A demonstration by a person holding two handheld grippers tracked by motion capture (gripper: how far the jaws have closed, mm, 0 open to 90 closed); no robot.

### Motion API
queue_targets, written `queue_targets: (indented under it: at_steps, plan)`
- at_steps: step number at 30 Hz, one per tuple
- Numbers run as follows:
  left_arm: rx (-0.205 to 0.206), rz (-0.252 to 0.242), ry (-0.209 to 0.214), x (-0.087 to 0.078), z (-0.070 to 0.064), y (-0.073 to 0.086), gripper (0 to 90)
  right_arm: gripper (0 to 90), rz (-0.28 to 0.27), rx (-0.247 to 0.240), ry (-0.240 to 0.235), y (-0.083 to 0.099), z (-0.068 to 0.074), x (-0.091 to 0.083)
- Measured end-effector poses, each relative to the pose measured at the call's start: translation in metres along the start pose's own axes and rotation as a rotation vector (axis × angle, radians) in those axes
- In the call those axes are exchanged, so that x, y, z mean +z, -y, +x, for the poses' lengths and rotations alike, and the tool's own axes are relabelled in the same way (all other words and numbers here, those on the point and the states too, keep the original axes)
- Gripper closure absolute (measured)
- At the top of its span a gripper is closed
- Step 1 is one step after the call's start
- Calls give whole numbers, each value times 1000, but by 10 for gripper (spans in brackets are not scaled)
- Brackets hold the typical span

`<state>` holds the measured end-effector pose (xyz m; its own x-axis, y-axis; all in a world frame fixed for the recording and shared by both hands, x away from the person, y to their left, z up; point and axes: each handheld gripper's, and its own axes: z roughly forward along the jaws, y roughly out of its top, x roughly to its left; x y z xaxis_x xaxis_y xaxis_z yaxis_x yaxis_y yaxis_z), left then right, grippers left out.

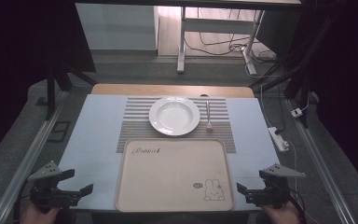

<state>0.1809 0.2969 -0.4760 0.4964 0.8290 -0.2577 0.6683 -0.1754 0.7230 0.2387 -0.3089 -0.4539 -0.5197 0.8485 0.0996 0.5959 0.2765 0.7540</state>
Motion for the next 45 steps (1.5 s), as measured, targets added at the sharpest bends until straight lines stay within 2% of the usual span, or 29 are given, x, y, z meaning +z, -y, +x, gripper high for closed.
queue_targets:
  at_steps: [4,16,37,45]
  plan:
    - [-9,-5,3,-1,1,1,25,0,3,-2,3,-1,0,1]
    - [2,0,-1,0,-1,0,28,0,11,-28,21,-1,3,1]
    - [4,4,-5,0,-1,0,33,0,25,-49,19,-1,5,3]
    - [3,4,-5,1,-1,0,33,0,35,-89,43,-3,9,4]
